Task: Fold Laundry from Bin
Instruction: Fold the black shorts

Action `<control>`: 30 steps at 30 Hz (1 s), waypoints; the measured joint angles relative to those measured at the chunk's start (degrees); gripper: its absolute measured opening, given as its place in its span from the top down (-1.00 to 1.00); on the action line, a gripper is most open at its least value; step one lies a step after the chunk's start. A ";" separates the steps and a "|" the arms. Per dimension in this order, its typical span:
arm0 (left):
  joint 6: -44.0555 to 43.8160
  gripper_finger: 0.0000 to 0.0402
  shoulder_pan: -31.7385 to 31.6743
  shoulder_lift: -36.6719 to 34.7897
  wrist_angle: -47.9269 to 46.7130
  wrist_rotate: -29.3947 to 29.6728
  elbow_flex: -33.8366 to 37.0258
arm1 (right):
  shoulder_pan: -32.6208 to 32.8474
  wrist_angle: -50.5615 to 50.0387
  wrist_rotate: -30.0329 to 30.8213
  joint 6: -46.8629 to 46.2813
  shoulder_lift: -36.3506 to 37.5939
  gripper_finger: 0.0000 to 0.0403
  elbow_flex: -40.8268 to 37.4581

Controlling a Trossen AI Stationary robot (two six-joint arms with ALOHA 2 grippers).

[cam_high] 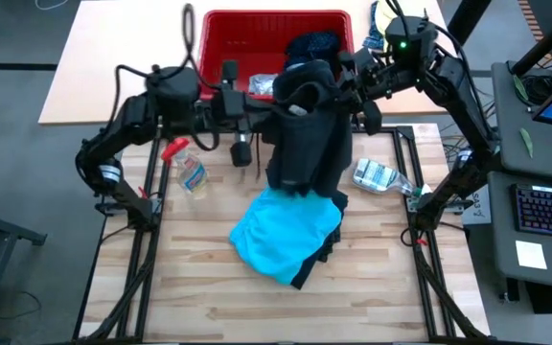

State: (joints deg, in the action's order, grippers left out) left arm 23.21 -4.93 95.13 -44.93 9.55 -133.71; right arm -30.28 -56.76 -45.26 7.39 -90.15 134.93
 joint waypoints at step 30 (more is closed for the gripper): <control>-21.09 1.00 8.37 0.85 -9.38 -5.97 0.54 | 19.08 -2.95 7.78 1.12 -6.45 0.90 -2.07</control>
State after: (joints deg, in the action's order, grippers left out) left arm 2.12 3.44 95.98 -54.31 3.58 -133.17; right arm -11.20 -59.71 -37.48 8.51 -96.60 132.86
